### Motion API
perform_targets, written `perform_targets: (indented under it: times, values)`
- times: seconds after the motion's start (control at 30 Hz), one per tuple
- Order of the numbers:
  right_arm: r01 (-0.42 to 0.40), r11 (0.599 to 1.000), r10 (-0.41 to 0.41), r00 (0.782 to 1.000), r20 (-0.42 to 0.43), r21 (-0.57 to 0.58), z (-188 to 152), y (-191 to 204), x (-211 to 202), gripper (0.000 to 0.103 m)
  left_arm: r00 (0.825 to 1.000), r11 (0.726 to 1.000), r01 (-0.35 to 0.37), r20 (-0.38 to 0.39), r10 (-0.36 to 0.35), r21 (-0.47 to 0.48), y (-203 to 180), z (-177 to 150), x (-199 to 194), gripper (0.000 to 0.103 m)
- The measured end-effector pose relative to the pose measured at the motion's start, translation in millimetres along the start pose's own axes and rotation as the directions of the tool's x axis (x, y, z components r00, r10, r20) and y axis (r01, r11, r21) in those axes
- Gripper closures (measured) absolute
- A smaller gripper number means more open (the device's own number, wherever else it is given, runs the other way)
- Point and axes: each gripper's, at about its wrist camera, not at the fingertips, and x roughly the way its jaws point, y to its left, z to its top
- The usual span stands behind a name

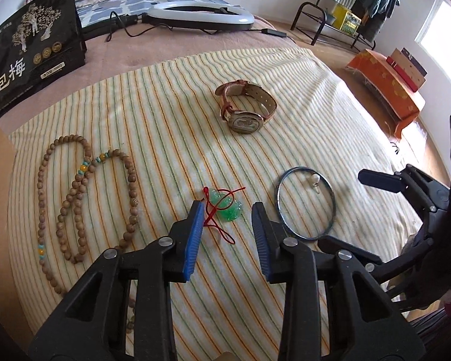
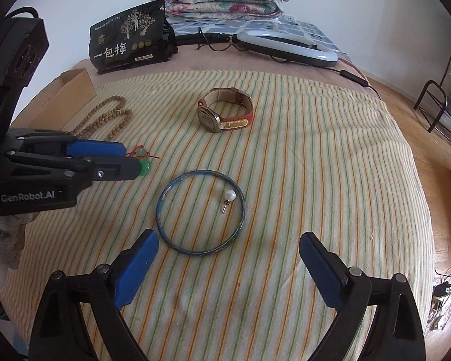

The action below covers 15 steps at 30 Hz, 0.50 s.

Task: Organize jewelry
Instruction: 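Grasp the green jade pendant with the left tool while the right tool grasps the blue bangle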

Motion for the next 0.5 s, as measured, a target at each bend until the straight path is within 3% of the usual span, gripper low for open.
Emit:
perform_targets:
  times: [0.5]
  values:
    - [-0.006, 0.999, 0.005, 1.000, -0.002, -0.051, 1.5, 9.9, 15.1, 0.005, 0.999, 0.994, -0.047, 0.004, 0.047, 0.098, -7.0, 1.0, 15.3, 0.073]
